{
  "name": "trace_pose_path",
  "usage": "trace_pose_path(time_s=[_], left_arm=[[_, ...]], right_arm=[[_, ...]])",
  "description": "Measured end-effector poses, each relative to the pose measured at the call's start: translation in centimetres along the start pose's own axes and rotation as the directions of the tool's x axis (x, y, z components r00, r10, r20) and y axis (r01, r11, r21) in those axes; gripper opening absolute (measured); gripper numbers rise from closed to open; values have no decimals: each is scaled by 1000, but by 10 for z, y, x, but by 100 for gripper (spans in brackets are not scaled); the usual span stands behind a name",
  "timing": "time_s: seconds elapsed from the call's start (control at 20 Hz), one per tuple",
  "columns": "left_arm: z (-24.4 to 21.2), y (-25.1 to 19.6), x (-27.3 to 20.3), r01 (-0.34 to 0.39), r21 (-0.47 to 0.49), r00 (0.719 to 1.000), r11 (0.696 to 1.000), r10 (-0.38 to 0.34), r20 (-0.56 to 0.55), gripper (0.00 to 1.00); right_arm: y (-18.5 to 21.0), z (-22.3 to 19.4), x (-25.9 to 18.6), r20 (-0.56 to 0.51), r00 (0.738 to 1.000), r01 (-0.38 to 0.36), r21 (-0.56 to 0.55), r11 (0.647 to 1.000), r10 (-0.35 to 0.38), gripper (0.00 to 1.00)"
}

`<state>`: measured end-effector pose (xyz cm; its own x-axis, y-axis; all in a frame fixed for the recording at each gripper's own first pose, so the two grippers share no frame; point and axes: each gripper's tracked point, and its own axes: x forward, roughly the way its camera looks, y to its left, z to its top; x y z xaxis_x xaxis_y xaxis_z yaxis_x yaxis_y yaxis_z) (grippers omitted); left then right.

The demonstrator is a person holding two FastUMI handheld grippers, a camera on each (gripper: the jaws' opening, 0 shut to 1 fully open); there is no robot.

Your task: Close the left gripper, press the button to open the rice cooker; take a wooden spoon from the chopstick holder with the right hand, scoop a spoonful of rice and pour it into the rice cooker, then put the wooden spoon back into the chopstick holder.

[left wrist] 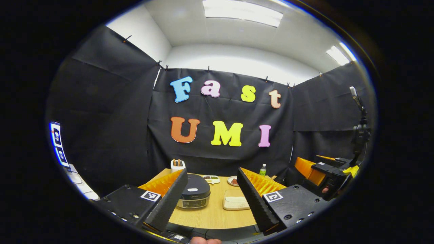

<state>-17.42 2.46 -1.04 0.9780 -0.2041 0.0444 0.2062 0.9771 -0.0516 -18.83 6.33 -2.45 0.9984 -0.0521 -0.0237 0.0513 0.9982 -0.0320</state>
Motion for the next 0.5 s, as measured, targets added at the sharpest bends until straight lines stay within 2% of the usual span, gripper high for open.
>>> trace_pose_path(time_s=[0.5], left_arm=[[4, -23, 10, 27, 51, 999, 998, -28, 22, 94]], right_arm=[[-16, -8, 1, -10, 1000, 21, 1, 1000, -21, 100]])
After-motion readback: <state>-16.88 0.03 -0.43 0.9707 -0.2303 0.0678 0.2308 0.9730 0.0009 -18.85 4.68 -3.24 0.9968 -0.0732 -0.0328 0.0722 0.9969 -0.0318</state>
